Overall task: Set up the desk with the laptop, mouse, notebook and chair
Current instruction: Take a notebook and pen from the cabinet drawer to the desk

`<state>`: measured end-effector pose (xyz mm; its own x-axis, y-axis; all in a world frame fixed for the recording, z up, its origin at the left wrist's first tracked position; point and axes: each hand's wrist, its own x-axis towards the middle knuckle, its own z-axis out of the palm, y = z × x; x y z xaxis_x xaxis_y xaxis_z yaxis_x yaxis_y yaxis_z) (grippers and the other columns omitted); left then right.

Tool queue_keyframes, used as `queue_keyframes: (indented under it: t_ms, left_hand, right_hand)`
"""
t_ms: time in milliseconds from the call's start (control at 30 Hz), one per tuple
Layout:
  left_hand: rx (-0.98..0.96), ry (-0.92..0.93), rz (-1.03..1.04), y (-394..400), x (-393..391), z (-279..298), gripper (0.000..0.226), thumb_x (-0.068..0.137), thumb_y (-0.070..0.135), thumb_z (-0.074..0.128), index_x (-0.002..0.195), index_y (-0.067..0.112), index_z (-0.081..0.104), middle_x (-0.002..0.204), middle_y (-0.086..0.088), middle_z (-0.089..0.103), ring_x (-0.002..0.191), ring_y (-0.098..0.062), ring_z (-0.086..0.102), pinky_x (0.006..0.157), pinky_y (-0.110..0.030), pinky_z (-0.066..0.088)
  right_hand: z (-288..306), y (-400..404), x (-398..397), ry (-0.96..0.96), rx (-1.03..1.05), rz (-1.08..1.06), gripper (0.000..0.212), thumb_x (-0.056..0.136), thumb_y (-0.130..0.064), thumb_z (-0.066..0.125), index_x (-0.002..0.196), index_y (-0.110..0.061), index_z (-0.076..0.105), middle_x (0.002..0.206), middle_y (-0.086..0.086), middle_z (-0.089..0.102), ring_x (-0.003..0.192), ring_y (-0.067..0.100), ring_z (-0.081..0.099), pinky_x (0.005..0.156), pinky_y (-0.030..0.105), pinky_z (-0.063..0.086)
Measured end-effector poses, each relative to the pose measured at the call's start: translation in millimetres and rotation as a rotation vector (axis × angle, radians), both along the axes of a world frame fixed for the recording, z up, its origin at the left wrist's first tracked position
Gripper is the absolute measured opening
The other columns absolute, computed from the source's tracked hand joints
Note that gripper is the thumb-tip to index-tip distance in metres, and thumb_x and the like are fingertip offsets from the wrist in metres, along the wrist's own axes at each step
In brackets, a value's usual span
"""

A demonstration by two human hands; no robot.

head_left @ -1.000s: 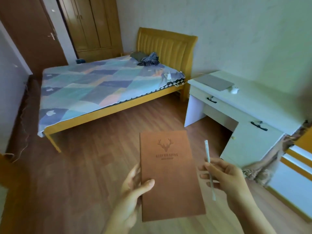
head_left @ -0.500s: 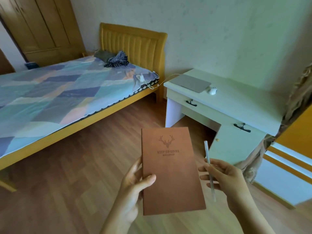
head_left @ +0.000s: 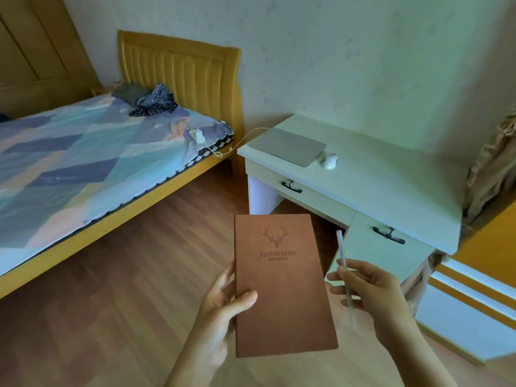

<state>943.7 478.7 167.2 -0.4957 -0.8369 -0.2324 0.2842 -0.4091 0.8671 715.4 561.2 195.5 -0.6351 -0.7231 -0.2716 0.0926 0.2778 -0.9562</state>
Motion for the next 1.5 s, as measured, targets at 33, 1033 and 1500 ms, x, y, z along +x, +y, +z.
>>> queue_keyframes:
  t_ms: [33, 1033, 1500]
  left_hand:
    - [-0.008, -0.018, -0.023, -11.1, -12.1, 0.5, 0.064, 0.067, 0.003, 0.072, 0.126, 0.023, 0.058, 0.12, -0.009, 0.068, 0.109, -0.03, 0.065, 0.088, -0.042, 0.049]
    - [0.015, -0.099, -0.544, -353.2, -349.5, -19.9, 0.06, 0.07, -0.001, 0.072, 0.123, 0.026, 0.062, 0.119, -0.01, 0.068, 0.11, -0.029, 0.064, 0.092, -0.041, 0.051]
    - [0.083, -0.321, -0.689, -406.5, -581.0, -85.4, 0.057, 0.083, 0.004, 0.067, 0.127, 0.038, 0.055, 0.114, 0.001, 0.071, 0.105, -0.02, 0.067, 0.089, -0.039, 0.047]
  right_hand:
    - [0.9, -10.3, -12.1, -0.004, -0.003, -0.001, 0.01, 0.089, -0.011, 0.062, 0.096, -0.009, 0.069, 0.077, 0.008, 0.074, 0.068, 0.027, 0.07, 0.06, 0.034, 0.053]
    - [-27.1, -245.0, -273.3, -0.014, 0.063, -0.492, 0.011, 0.089, -0.011, 0.061, 0.098, -0.009, 0.067, 0.075, 0.007, 0.075, 0.067, 0.024, 0.072, 0.058, 0.033, 0.055]
    - [-103.0, -293.1, -490.5, -0.109, 0.174, -0.571, 0.007, 0.089, -0.014, 0.062, 0.093, -0.012, 0.067, 0.08, 0.009, 0.074, 0.067, 0.025, 0.071, 0.061, 0.034, 0.054]
